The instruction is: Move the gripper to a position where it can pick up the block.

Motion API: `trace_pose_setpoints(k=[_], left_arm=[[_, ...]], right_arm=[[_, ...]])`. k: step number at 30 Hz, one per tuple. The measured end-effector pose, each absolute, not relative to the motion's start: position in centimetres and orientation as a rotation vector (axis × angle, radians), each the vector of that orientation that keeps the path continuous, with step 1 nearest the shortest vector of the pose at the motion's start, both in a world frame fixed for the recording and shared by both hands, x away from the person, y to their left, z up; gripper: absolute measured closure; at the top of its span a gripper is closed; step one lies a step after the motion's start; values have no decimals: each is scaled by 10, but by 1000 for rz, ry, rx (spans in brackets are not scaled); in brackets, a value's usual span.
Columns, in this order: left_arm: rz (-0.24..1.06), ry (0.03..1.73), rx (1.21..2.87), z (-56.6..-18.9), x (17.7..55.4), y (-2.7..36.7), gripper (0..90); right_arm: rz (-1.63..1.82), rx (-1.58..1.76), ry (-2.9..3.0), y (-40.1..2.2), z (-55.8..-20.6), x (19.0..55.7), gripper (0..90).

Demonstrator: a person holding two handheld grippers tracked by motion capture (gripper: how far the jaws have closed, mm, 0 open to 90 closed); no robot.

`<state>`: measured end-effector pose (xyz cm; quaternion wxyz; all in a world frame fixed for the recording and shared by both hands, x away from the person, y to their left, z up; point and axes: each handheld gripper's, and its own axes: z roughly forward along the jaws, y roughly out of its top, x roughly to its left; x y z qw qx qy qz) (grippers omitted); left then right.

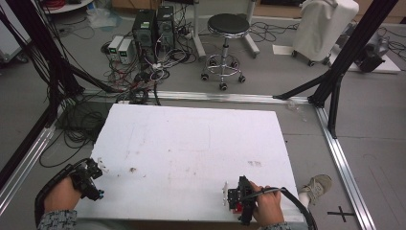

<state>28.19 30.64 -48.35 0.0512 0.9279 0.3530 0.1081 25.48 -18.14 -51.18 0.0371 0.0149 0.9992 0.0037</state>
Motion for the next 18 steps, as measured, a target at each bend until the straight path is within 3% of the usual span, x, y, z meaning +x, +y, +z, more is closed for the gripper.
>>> trace_pose_setpoints(k=[18], left_arm=[[331,1083,2814,-485,282,306,211]], right_arm=[[-33,17,3082,-175,-522,254,26]])
